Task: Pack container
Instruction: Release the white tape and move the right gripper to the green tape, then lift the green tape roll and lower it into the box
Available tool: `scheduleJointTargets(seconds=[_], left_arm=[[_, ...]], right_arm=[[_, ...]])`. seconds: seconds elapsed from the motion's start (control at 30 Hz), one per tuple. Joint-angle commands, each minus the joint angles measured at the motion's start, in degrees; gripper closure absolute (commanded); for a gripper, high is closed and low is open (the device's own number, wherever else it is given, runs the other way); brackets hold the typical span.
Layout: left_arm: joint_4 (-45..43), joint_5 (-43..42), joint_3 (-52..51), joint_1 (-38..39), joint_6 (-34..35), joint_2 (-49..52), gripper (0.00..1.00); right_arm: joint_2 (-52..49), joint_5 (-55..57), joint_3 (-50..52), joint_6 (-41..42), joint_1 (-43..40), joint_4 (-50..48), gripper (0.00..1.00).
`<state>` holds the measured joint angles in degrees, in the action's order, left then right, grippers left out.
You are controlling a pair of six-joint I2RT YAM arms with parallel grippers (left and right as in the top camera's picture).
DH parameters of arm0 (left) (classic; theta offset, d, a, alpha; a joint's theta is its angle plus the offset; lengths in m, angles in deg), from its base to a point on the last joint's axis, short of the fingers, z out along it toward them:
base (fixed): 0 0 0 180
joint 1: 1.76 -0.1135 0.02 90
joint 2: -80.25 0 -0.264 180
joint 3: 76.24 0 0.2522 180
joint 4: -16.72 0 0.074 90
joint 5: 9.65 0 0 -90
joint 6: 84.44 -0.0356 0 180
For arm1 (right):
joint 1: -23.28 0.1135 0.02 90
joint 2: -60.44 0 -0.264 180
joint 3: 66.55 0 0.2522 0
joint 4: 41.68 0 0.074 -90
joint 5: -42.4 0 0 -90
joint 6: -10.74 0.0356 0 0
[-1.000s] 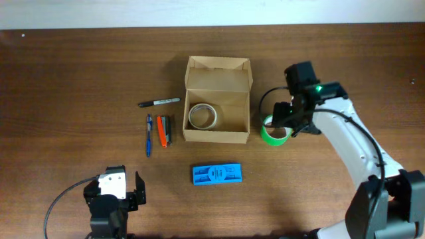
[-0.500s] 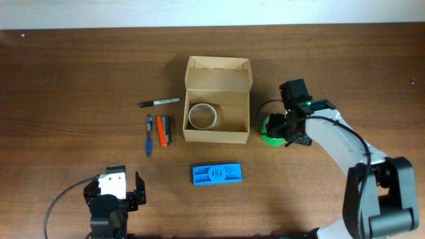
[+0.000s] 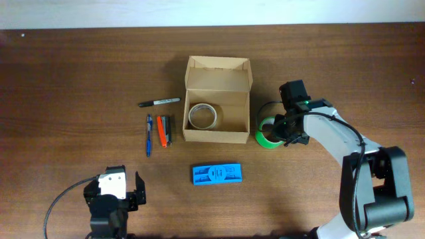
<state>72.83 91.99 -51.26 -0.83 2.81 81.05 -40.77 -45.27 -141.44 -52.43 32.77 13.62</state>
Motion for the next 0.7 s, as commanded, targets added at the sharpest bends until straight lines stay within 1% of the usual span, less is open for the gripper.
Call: scheduleJointTargets(seconds=[0.0, 0.07, 0.17, 0.27, 0.37, 0.43, 0.57, 0.67], left_arm=[[-0.1, 0.6, -0.4, -0.3, 0.6, -0.5, 0.01], [-0.1, 0.6, -0.4, -0.3, 0.6, -0.5, 0.00], [-0.1, 0.6, -0.4, -0.3, 0.6, -0.5, 0.00], [-0.1, 0.6, -0.4, -0.3, 0.6, -0.5, 0.00], [-0.1, 0.6, -0.4, -0.3, 0.6, -0.5, 0.00], [-0.1, 0.6, -0.4, -0.3, 0.6, -0.5, 0.00], [-0.1, 0.6, -0.4, -0.3, 0.6, -0.5, 0.00], [-0.1, 0.6, -0.4, -0.3, 0.6, -0.5, 0.01]], right_arm=[[1.9, 1.1, -4.1, -2.8, -0.1, 0.7, 0.96], [3.4, 1.1, -6.8, -5.6, -0.1, 2.3, 0.96], [6.2, 1.1, -12.0, -12.0, 0.3, 5.1, 0.96], [8.8, -0.2, -17.7, -22.1, 2.2, 5.8, 0.96], [10.0, -5.6, -24.0, -33.9, 4.9, 5.8, 0.96], [10.0, -8.6, -26.8, -38.6, 6.5, 5.8, 0.97], [10.0, -11.8, -28.9, -45.5, 9.8, 2.1, 0.97], [9.4, -15.7, -28.9, -49.9, 10.7, 1.7, 0.97]])
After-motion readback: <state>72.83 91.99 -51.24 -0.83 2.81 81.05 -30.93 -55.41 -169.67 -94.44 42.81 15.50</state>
